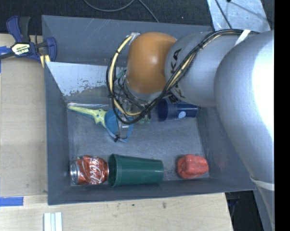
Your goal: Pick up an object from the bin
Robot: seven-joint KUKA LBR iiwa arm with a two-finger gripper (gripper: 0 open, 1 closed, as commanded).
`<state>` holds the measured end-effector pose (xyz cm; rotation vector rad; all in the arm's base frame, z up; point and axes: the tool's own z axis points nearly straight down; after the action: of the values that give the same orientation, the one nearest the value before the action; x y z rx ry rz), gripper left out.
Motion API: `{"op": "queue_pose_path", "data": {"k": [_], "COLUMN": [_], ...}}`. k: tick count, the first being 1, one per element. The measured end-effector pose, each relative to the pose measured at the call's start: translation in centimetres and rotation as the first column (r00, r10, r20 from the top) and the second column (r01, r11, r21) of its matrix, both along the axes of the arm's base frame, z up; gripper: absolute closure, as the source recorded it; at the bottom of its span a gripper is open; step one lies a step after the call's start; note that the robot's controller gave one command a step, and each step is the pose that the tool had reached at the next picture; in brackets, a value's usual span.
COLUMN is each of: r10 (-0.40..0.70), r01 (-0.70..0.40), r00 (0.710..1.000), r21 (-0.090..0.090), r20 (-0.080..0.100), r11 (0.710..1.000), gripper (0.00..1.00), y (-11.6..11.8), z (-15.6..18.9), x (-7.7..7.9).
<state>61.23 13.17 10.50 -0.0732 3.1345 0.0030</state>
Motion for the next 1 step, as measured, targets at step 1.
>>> {"op": "queue_pose_path", "data": {"k": [1], "r10": [0.043], "r01": [-0.043], "r00": [0.999], "r21": [-0.001], "r20": [0.006], "r11": [0.999], "gripper": [1.0], "y": [-6.26], "z": [-3.39], "x": [-2.81]}}
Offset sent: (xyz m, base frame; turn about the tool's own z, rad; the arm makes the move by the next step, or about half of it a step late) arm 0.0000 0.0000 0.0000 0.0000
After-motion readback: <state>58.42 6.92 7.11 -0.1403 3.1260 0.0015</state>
